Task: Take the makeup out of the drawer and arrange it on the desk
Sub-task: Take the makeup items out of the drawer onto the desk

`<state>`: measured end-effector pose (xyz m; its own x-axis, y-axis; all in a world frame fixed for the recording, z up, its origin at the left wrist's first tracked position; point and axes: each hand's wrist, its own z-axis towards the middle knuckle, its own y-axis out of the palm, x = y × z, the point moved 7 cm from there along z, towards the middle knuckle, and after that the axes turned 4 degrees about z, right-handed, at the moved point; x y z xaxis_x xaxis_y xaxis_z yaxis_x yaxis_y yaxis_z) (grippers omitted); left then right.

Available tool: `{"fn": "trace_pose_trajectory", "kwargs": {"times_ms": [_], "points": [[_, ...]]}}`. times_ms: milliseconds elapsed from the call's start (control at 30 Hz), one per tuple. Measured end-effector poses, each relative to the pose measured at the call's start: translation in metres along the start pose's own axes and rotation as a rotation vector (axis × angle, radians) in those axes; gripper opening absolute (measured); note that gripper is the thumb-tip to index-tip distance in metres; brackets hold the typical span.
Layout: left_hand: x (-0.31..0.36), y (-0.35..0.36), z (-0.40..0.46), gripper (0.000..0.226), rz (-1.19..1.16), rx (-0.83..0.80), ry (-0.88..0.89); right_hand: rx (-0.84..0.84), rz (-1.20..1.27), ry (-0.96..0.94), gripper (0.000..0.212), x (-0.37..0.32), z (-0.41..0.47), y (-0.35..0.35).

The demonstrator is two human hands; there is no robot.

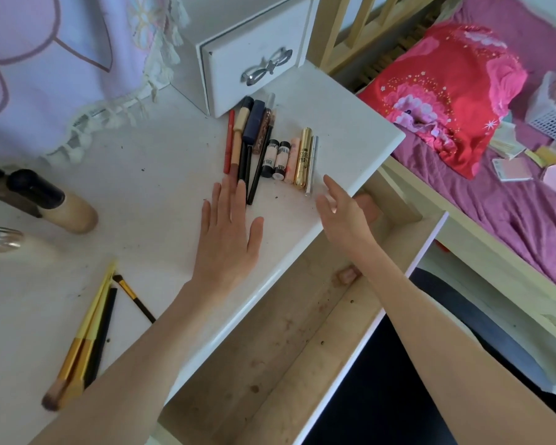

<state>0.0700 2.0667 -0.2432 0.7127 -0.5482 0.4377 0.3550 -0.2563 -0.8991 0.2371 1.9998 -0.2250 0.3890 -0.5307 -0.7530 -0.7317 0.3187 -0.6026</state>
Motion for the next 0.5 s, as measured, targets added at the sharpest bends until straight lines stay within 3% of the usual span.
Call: {"fn": "trace_pose_trajectory", "kwargs": {"times_ms": [133,400,500], "points": [[0.027,0.011,-0.047,0.060,0.051,-0.041,0.028,-0.004,-0.044,-0.054,0.049,0.031,-0.041,-0.011],[0.104,0.066,-0.097,0.046,0.118,-0.125,0.379,-0.136,-0.584,-0.091,0.047,0.117,-0.063,-0.043],[0.112,0.101,-0.091,0.047,0.118,-0.226,0.368,-0.125,-0.730,-0.145,0.044,0.130,-0.049,-0.054]]}}
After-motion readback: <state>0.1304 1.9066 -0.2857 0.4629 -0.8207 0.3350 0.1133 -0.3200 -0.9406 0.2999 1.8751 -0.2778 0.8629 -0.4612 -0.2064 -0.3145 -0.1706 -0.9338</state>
